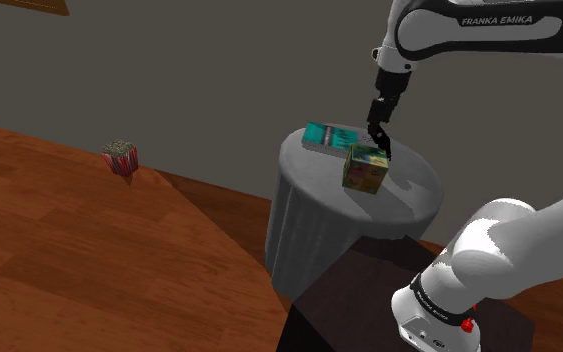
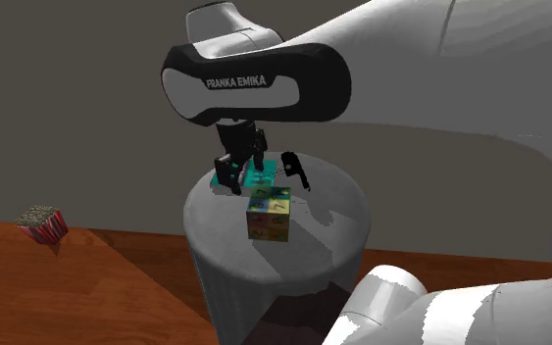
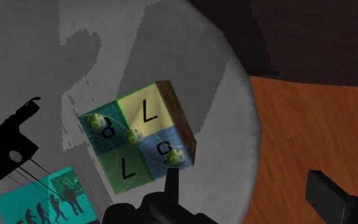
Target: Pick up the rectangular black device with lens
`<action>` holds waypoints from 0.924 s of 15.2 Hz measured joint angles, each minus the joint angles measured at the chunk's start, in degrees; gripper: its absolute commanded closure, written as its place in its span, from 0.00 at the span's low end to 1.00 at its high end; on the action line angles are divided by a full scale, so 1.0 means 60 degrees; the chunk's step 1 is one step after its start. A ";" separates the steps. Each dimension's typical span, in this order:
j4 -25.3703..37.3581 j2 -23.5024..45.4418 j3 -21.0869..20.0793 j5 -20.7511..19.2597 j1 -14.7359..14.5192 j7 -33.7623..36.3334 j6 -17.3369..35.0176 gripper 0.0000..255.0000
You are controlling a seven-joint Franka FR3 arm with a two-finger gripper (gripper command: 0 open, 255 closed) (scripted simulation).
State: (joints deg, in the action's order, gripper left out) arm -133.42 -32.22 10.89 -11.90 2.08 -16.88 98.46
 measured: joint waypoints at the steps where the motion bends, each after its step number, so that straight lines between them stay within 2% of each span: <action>1: 0.0104 0.0302 0.0148 -0.0094 -0.0009 -0.0295 0.0138 0.00; 7: 0.0700 0.1998 0.1186 -0.0662 0.0095 -0.2309 0.0977 0.00; 14: 0.2160 0.4505 0.2034 -0.0720 0.0204 -0.4588 0.1788 0.00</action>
State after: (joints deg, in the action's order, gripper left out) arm -120.46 -5.19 23.09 -16.23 3.31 -44.41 109.18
